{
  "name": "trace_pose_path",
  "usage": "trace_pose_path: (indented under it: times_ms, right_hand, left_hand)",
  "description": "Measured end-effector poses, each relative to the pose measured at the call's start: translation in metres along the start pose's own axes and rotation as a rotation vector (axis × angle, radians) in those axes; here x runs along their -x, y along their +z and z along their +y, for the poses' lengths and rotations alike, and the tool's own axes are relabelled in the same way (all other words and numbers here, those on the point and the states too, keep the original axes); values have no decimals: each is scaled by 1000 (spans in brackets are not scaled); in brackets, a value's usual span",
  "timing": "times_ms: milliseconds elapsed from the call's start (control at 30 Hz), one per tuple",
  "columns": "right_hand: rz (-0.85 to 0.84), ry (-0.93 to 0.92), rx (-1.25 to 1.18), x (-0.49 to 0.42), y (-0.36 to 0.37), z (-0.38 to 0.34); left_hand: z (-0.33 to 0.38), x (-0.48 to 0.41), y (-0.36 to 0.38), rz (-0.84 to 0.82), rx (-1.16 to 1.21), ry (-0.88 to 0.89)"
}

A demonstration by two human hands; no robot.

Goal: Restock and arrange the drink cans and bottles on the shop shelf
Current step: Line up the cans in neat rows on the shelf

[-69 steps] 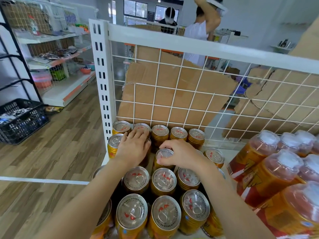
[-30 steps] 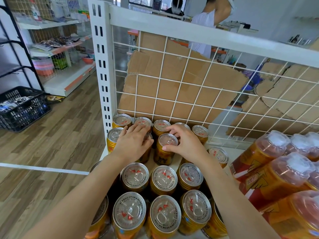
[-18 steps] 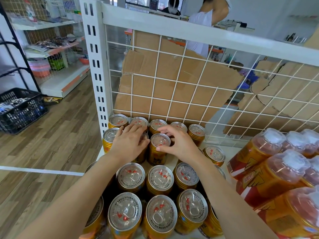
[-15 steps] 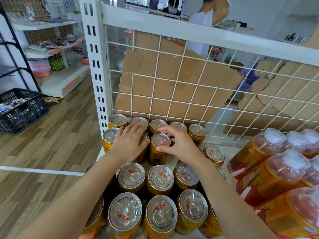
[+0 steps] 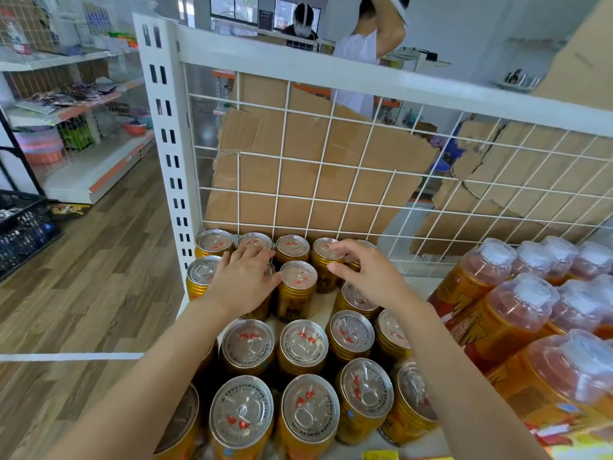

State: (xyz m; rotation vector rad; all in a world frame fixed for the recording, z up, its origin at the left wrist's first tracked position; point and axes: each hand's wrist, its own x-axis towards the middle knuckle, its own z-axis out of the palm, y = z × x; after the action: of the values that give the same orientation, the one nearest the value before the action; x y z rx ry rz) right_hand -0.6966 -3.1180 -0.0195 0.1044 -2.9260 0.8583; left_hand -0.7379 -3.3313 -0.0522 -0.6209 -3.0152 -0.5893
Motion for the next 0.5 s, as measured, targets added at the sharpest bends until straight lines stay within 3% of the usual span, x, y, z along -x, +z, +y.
trace_pose_path:
  times_ms: [133, 300, 500]
  right_hand:
    - [132, 137, 76, 22, -23, 20]
    - [110, 307, 88, 47, -30, 54]
    - [87, 384, 7, 46, -30, 67]
  left_hand:
    - [28, -7, -13, -86, -4, 137]
    - [80, -21, -5, -227, 136, 321]
    - [115, -40, 17, -423, 117, 269]
